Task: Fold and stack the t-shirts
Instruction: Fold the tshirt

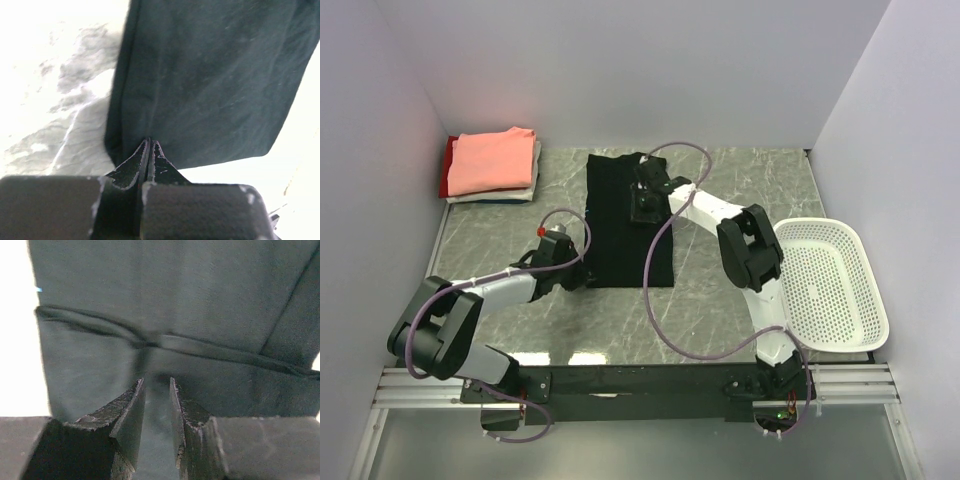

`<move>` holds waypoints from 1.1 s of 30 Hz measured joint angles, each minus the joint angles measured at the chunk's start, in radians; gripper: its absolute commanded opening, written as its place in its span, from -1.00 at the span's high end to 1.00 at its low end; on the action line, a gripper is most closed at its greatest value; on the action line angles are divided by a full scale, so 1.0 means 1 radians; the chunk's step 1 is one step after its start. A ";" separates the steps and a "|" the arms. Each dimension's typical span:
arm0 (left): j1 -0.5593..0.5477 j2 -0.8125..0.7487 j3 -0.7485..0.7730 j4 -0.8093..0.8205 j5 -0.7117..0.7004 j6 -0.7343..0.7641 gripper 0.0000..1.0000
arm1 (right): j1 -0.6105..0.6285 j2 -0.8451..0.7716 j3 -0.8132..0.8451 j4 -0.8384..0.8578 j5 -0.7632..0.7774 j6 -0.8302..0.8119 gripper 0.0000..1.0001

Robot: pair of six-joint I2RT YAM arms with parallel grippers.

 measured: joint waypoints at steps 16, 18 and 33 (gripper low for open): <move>0.000 -0.041 -0.054 0.031 0.000 -0.002 0.99 | -0.145 0.026 -0.067 0.070 -0.227 0.056 0.02; 0.000 -0.068 -0.052 0.010 0.000 0.007 0.77 | -0.153 0.005 -0.078 0.066 -0.229 0.051 -0.01; 0.102 -0.176 0.011 -0.068 0.048 0.071 0.70 | -0.163 -0.569 -0.738 0.288 -0.277 0.143 0.04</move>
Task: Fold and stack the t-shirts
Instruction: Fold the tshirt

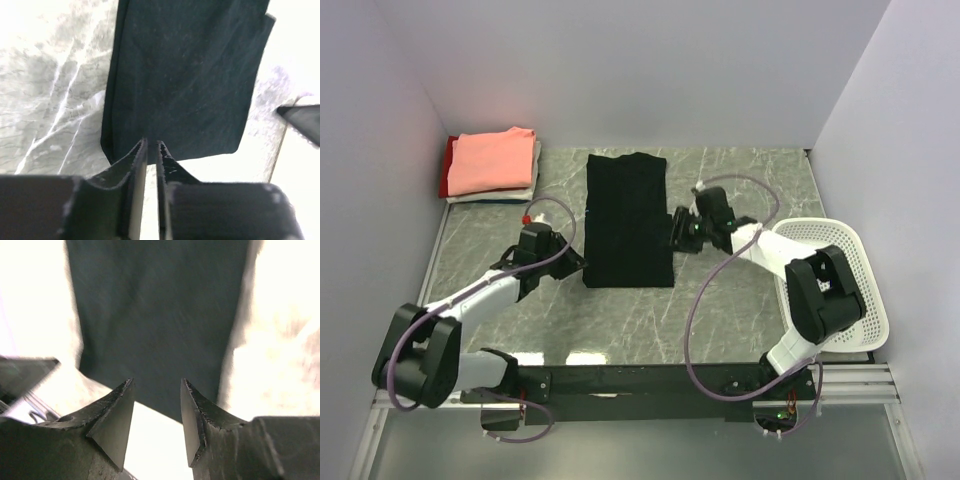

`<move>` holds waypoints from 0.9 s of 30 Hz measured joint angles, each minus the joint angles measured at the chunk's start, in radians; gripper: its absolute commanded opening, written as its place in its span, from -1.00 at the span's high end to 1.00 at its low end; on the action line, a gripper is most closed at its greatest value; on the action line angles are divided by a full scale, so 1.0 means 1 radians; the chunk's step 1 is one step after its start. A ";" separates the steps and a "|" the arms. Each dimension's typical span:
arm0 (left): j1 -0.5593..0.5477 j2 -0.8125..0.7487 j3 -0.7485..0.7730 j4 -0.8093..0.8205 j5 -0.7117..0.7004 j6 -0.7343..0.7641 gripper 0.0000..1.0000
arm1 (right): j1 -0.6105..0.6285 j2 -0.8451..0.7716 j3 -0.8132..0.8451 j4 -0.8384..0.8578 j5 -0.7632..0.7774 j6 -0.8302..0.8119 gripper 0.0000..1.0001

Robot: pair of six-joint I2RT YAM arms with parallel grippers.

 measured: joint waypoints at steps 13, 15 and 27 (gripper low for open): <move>0.000 0.104 -0.099 0.040 0.031 0.007 0.89 | 0.025 -0.042 -0.296 0.084 -0.027 0.041 0.07; 0.000 0.097 -0.101 0.040 0.029 0.007 0.80 | 0.025 -0.047 -0.308 0.101 -0.027 0.047 0.07; 0.000 0.001 -0.111 0.010 0.013 0.004 0.07 | 0.025 -0.048 -0.334 0.148 -0.055 0.081 0.12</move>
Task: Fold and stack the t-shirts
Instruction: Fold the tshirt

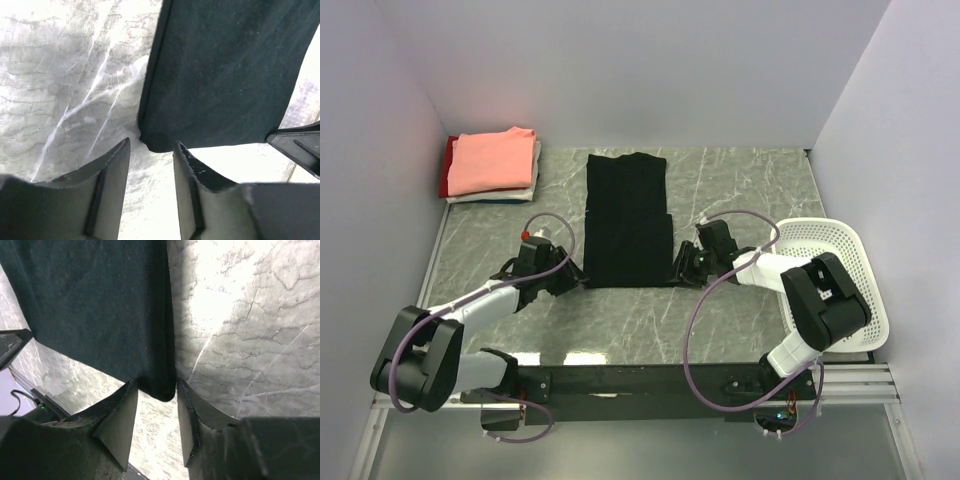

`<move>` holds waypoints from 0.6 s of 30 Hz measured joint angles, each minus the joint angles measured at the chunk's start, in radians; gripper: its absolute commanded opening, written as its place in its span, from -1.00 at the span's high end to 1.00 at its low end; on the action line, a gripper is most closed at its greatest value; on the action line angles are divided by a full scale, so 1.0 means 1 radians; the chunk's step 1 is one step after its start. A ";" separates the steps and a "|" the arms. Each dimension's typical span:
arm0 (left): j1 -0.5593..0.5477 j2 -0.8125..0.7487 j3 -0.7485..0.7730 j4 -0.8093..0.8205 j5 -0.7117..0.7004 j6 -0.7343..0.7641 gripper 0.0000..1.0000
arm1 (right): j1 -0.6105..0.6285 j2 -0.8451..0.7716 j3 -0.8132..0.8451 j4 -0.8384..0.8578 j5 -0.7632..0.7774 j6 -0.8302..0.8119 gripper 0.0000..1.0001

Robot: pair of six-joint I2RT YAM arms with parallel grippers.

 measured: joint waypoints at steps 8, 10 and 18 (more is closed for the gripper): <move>0.001 0.100 -0.016 0.135 0.037 -0.028 0.06 | 0.000 0.000 -0.029 0.051 -0.016 0.037 0.21; 0.001 0.123 -0.018 0.175 0.051 -0.041 0.11 | 0.000 0.000 -0.039 0.068 -0.017 0.047 0.27; 0.000 0.155 -0.041 0.233 0.056 -0.074 0.94 | 0.000 0.013 -0.057 0.102 -0.016 0.069 1.00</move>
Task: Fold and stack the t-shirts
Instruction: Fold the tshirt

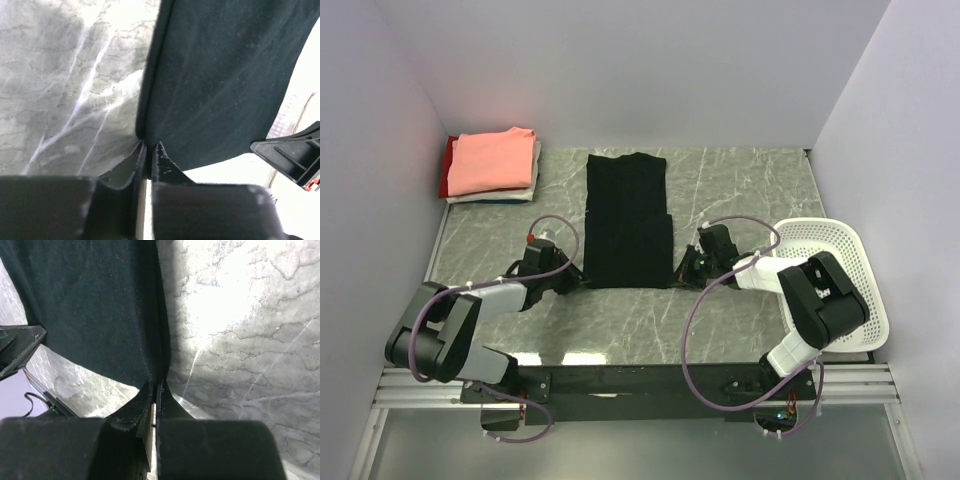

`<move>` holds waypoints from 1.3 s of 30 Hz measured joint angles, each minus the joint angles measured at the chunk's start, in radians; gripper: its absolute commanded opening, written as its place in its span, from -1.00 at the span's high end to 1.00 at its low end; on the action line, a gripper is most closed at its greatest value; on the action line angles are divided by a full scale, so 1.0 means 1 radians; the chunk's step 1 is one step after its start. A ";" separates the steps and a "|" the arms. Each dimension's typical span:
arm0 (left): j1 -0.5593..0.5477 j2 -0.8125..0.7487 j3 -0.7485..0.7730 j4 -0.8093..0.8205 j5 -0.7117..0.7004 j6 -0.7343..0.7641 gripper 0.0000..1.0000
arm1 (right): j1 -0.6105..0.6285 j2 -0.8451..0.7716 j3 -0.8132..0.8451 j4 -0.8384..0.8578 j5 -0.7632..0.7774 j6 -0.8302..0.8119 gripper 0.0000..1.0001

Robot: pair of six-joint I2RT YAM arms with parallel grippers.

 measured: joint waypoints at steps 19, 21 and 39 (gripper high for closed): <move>-0.251 -0.581 -0.153 -0.256 -0.119 -0.089 0.99 | 0.096 -0.610 -0.371 -0.031 0.041 0.020 1.00; -0.292 -0.684 -0.178 -0.290 -0.143 -0.116 0.99 | 0.121 -0.713 -0.407 -0.068 0.060 0.032 1.00; -0.415 -0.863 -0.152 -0.401 -0.253 -0.134 0.99 | 0.160 -1.019 -0.312 -0.443 0.175 0.032 1.00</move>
